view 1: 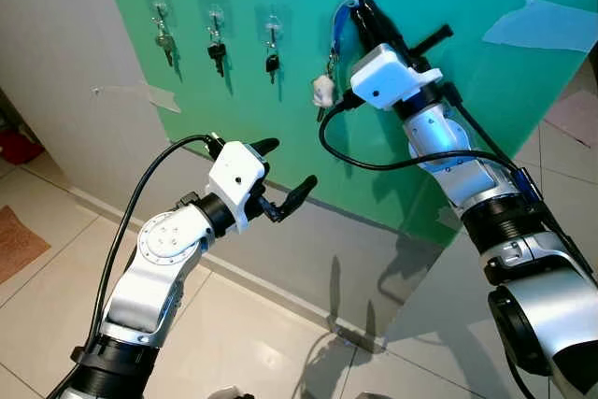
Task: Hang keys on a hook
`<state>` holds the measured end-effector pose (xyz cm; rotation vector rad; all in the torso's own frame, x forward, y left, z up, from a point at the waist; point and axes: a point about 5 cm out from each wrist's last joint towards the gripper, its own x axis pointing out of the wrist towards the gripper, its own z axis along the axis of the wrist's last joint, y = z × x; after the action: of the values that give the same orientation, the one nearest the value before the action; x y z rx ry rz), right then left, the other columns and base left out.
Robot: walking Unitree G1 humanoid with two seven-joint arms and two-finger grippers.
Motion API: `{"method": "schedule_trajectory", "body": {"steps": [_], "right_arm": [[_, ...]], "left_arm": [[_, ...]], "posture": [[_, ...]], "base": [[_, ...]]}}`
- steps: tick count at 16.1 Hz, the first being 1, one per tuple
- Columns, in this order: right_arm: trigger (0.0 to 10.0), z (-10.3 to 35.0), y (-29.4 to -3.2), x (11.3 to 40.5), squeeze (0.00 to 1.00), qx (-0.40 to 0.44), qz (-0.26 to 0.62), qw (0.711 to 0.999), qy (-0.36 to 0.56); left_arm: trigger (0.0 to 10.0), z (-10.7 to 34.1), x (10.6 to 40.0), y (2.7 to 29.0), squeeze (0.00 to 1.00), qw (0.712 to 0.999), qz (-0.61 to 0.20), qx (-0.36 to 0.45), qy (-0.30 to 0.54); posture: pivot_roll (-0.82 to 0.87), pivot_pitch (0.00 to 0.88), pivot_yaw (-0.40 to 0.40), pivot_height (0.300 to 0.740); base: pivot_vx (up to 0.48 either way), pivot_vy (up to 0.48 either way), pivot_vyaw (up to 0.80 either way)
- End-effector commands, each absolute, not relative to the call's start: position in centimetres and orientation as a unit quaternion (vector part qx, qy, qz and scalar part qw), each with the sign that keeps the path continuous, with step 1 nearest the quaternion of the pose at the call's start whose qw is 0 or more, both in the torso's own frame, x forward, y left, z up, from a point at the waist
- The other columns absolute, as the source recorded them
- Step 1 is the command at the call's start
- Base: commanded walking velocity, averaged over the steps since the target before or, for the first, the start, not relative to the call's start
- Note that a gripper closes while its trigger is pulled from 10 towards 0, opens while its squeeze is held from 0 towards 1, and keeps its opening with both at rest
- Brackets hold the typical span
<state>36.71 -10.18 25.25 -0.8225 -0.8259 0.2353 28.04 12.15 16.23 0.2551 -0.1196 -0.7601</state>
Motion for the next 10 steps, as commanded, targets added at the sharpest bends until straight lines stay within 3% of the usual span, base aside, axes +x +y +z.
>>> {"method": "schedule_trajectory", "body": {"steps": [1,10], "right_arm": [[10.0,26.5,-10.5,36.4,0.0,-0.367,0.096,0.827,-0.414],[10.0,25.4,-10.7,36.1,0.0,-0.381,0.11,0.823,-0.407]], "left_arm": [[10.0,16.4,28.0,12.1,0.0,0.917,-0.371,0.128,-0.063],[10.0,16.5,27.9,12.0,0.0,0.916,-0.374,0.128,-0.063]], "posture": [[-0.06,0.0,0.013,0.74],[-0.06,0.0,0.016,0.74]], "base": [[0.0,0.0,0.0],[0.0,0.0,0.0]]}}
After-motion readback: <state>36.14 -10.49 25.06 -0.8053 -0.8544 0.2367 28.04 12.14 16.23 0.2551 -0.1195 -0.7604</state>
